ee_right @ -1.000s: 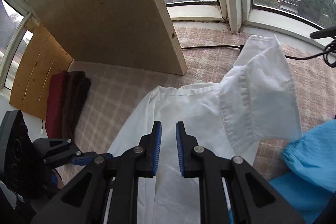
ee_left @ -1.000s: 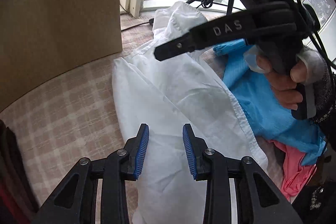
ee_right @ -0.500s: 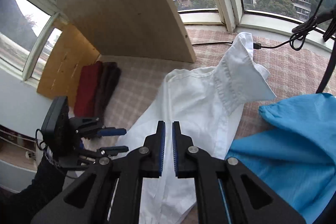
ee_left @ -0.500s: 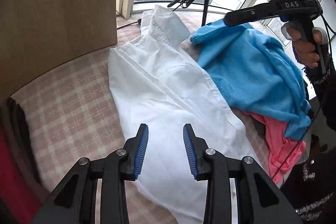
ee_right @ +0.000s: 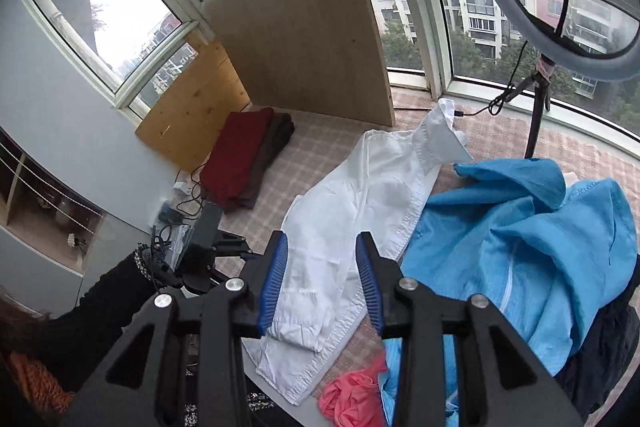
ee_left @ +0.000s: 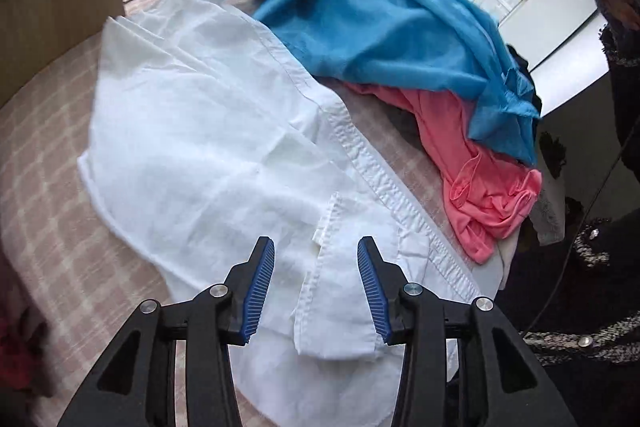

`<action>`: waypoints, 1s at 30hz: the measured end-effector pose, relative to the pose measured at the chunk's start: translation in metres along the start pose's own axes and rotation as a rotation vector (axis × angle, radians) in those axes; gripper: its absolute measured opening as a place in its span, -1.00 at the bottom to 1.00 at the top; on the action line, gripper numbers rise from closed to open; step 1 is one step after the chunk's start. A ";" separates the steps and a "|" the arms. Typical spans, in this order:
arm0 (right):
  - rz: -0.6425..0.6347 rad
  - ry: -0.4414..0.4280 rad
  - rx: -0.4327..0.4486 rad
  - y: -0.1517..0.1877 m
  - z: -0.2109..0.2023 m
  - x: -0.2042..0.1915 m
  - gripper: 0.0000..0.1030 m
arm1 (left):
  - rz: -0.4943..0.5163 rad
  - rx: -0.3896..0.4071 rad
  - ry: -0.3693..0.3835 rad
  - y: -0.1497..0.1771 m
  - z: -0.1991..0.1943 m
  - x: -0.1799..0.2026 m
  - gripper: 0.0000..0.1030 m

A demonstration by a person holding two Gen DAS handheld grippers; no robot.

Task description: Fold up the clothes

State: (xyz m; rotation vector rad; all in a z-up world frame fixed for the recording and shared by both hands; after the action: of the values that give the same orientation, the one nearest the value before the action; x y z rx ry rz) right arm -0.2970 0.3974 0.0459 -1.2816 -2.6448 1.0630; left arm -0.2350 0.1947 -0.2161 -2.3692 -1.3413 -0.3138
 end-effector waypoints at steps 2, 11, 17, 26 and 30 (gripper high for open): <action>0.000 0.033 -0.036 0.018 0.017 -0.001 -0.32 | -0.019 -0.076 0.015 0.007 0.025 0.004 -0.26; 0.048 0.066 -0.125 0.080 0.041 0.006 -0.32 | 0.190 -0.184 0.225 0.106 -0.042 0.123 -0.22; -0.078 0.037 -0.121 0.063 0.089 -0.019 -0.32 | 0.012 -0.049 0.053 0.065 -0.068 0.057 -0.24; -0.186 -0.083 -0.441 0.111 0.285 -0.068 -0.77 | -0.068 0.022 -0.156 0.066 -0.075 -0.002 -0.24; -0.229 -0.211 -0.651 0.161 0.272 -0.092 -0.77 | -0.059 0.034 -0.169 0.081 -0.093 -0.002 -0.24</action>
State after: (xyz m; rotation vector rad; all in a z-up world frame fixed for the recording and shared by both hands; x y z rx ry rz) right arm -0.2049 0.2480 -0.2318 -0.9076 -3.3522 0.3189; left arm -0.1665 0.1148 -0.1525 -2.3752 -1.4821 -0.1077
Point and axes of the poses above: each gripper's, at about its wrist camera, not at the fingertips, and z roughly the way its jaws point, x to its right, y to its underside, the point moved 6 cm from there along z, roughly the way its jaws point, and after that the axes turned 14 degrees about -z, right-handed, at the moved point
